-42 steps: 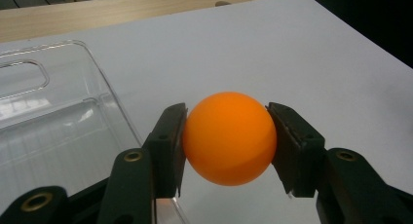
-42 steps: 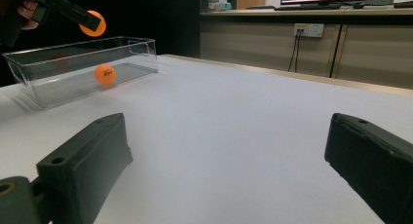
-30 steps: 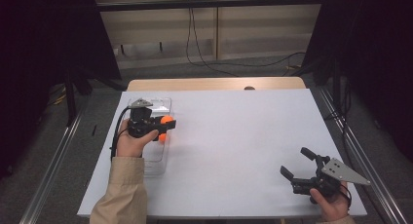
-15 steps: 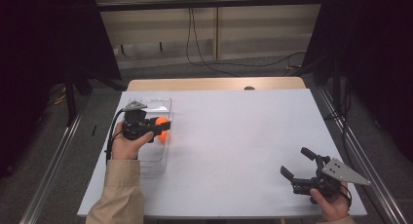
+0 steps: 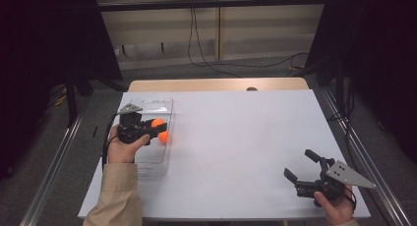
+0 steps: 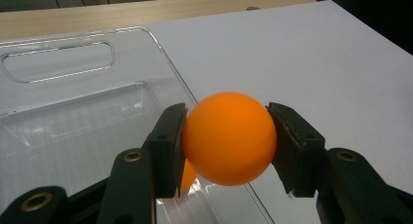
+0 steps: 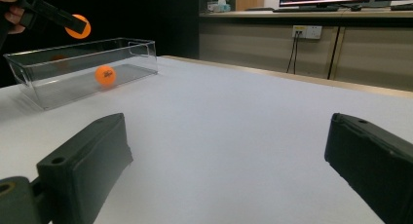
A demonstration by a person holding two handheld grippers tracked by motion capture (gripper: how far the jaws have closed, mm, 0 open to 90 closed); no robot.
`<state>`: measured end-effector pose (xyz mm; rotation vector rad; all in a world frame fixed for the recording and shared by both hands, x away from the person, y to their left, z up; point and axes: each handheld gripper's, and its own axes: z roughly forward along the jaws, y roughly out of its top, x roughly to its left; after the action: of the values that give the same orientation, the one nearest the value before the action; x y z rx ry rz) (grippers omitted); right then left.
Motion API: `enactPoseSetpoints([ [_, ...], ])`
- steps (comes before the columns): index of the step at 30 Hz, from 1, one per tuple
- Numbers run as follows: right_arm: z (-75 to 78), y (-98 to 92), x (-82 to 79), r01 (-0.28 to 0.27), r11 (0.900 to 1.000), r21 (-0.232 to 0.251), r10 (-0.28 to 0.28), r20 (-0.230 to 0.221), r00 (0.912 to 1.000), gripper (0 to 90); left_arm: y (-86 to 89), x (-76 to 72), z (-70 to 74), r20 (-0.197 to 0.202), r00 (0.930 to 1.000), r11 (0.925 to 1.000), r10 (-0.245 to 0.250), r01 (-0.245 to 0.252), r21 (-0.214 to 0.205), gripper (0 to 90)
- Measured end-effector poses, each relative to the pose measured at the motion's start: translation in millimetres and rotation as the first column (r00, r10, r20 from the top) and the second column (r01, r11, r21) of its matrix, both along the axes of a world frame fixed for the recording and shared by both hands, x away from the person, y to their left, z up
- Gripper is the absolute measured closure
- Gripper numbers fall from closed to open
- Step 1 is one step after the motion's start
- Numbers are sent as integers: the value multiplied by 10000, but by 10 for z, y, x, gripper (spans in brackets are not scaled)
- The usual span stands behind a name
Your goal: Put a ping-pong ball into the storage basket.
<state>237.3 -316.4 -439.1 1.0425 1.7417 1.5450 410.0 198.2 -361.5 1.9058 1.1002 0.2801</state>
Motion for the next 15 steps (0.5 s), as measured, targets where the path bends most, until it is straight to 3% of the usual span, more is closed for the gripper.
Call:
enactPoseSetpoints([
  [15, -7, -23, -8, 55, 9999, 144, -54, -35, 10000, 19, 104, -38, -33, 87, 9989, 9989, 457, -458, 141, 505],
])
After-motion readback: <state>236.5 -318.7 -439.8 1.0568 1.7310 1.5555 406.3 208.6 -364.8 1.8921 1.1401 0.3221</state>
